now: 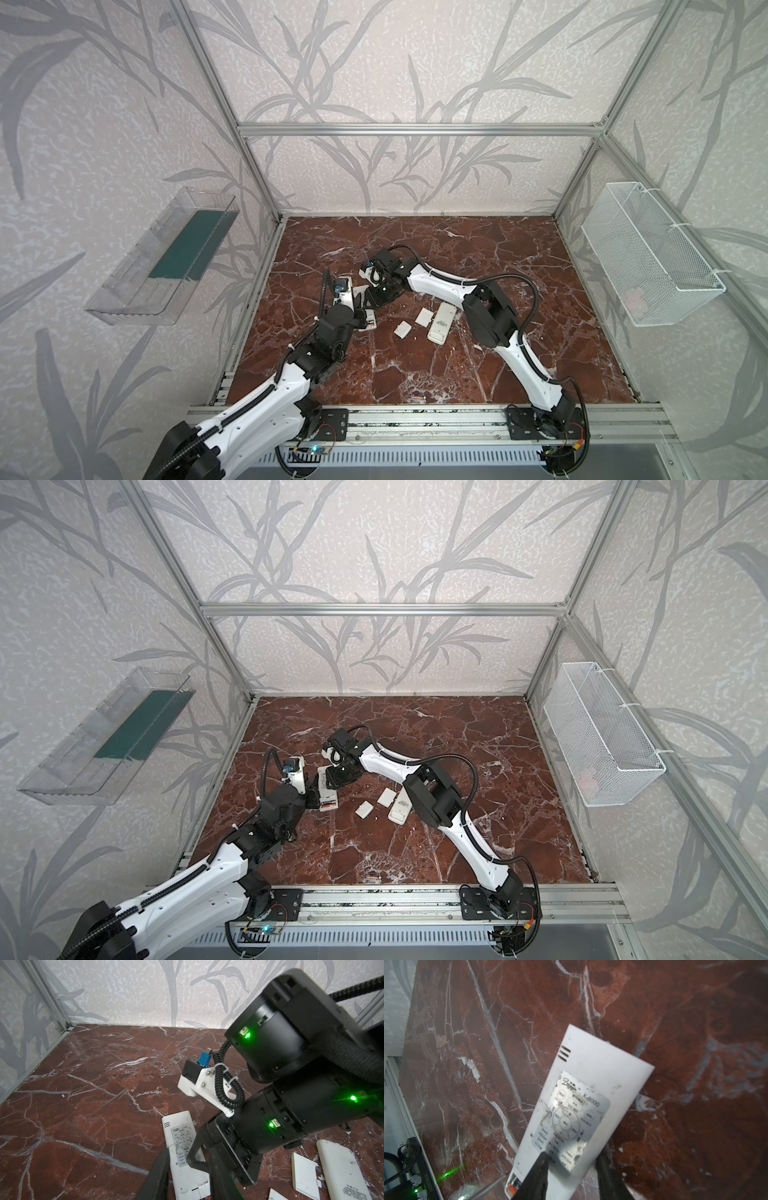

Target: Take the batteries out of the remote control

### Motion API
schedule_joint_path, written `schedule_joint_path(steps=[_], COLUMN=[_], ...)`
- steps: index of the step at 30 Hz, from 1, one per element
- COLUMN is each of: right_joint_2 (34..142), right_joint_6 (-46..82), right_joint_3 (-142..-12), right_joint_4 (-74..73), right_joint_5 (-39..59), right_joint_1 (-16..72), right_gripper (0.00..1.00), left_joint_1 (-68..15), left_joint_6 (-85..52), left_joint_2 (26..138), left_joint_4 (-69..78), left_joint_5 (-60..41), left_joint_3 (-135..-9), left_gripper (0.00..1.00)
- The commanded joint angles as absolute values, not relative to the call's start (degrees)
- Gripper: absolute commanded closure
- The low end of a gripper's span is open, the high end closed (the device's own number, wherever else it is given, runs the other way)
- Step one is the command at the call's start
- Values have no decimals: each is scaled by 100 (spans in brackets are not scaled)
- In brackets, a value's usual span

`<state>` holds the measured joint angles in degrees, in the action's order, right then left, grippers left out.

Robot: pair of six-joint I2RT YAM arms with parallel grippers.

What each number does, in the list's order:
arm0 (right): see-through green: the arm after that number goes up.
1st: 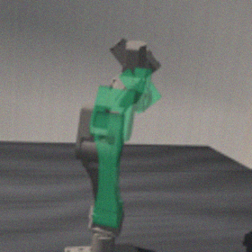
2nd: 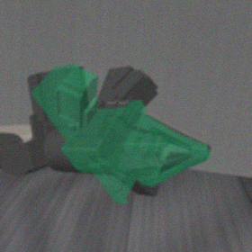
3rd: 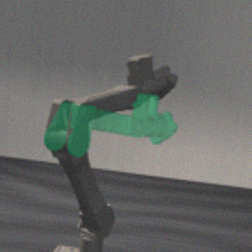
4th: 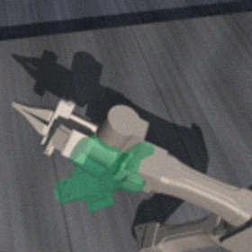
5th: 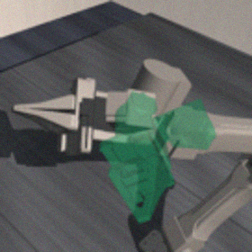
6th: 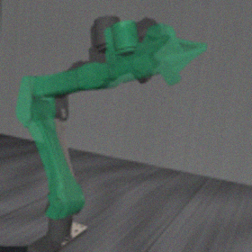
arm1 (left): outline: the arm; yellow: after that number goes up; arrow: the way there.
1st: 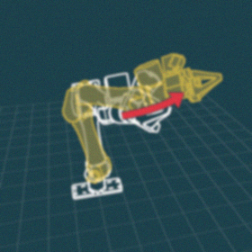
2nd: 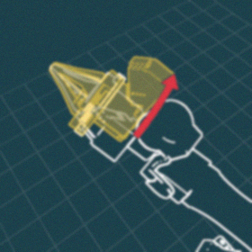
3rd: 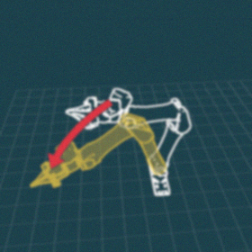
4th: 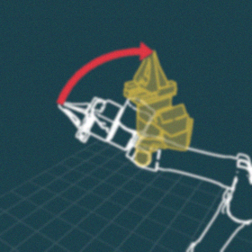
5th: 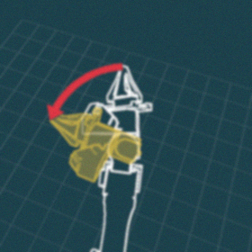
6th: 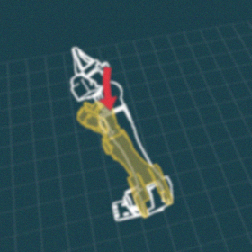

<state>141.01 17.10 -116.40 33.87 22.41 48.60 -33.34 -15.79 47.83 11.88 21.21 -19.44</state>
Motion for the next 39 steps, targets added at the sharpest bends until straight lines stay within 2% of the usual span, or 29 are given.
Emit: schedule_joint_path(steps=[1,14,27,39], right_joint_2=[14405,14405,14440,14432], right_joint_6=[1687,1690,1679,1670], right_joint_3=[-11323,-11343,-11405,-11417], right_joint_4=[4087,4074,4096,4126], right_joint_5=[1881,1892,1872,1855], right_joint_1=[4911,4914,4921,4918], right_gripper=[61,62,62,62], left_joint_1=[-3288,-3046,-3050,-3070], left_joint_6=[-1446,-1591,-2159,-2039], left_joint_2=[4683,5082,4810,5049], left_joint_4=[1466,1769,1092,539], left_joint_5=[2028,1767,1802,1665], left_joint_3=[-2126,-2122,-2192,-2409], left_gripper=[100,100,100,100])
